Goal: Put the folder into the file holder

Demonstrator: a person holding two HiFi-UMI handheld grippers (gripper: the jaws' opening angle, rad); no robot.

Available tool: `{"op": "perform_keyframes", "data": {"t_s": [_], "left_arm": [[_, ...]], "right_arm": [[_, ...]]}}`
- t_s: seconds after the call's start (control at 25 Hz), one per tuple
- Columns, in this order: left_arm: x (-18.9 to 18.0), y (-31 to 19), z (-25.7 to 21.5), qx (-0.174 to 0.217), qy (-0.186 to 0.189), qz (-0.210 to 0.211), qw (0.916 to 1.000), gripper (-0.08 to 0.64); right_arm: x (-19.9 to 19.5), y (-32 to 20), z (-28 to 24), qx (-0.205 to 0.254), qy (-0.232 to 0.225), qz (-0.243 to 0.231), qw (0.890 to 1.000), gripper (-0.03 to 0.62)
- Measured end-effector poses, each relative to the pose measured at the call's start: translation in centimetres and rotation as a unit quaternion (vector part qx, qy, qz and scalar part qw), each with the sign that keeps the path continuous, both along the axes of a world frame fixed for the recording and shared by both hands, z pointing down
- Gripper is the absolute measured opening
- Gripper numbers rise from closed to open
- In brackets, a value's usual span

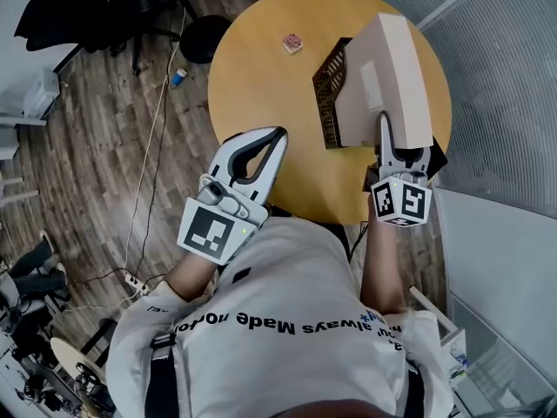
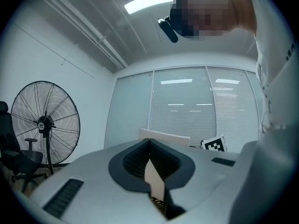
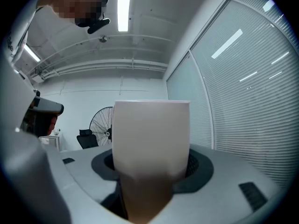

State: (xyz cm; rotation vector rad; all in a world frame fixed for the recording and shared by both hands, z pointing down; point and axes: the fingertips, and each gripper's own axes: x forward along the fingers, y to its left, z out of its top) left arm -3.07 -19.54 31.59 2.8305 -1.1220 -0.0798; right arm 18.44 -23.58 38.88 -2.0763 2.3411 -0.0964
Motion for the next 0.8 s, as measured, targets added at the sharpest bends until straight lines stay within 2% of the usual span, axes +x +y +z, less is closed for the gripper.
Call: {"op": "perform_keyframes", "data": {"t_s": [0.8], "left_arm": [[-0.3, 0.3, 0.2, -0.006, 0.003, -0.004, 1.0, 0.025]], "right_arm": [[-0.2, -0.1, 2.7, 0.002, 0.002, 0.0, 1.0, 0.287]]}}
